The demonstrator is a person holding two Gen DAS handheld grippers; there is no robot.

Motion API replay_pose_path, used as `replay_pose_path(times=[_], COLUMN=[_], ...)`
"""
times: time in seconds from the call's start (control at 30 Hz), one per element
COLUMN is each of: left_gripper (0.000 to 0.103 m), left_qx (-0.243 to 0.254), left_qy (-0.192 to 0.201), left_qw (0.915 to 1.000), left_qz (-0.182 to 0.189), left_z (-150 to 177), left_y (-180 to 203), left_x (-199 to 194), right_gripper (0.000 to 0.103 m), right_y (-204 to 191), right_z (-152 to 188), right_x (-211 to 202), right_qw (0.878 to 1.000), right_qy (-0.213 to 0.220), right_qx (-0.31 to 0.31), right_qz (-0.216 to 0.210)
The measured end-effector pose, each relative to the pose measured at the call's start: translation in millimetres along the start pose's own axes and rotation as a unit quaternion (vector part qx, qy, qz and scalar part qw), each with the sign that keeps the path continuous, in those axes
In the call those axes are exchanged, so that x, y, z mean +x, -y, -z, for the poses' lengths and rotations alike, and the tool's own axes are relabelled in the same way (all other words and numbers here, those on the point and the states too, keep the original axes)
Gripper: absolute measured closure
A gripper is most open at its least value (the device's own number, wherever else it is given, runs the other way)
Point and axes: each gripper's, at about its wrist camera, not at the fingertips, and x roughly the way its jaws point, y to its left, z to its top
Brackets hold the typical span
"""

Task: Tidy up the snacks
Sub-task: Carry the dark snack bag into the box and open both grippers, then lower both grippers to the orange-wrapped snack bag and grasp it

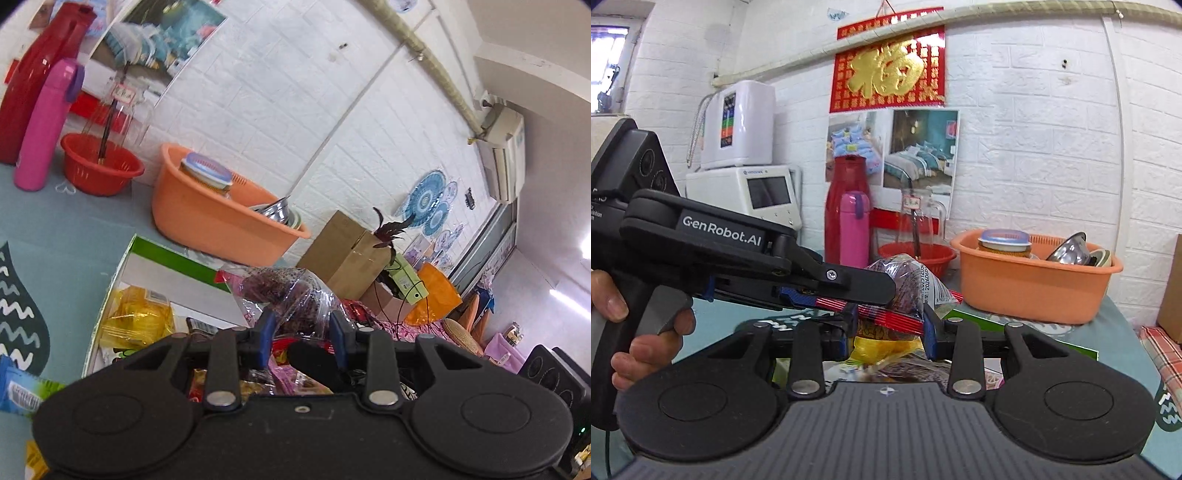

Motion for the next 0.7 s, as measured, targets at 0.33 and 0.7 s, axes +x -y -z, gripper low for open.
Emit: replay_pose_path(times=[0.33, 0.7], left_gripper=[0.0, 0.0], left_qx=[-0.004, 0.027], left_qy=[-0.014, 0.031], left_qw=[0.9972, 0.997], left_qz=[-0.073, -0.066], left_z=[7.4, 22.4], left_y=[-15.6, 48.7], left_x=[6.8, -77.3], right_gripper=[0.0, 0.0], right_y=[1.5, -22.9], right_z=[19.9, 6.0], right_x=[27.8, -67.9], right_qw=[0.995, 0.999], right_qy=[-0.064, 0.007], right_qx=[-0.017, 0.034], right_qz=[0.073, 0.031])
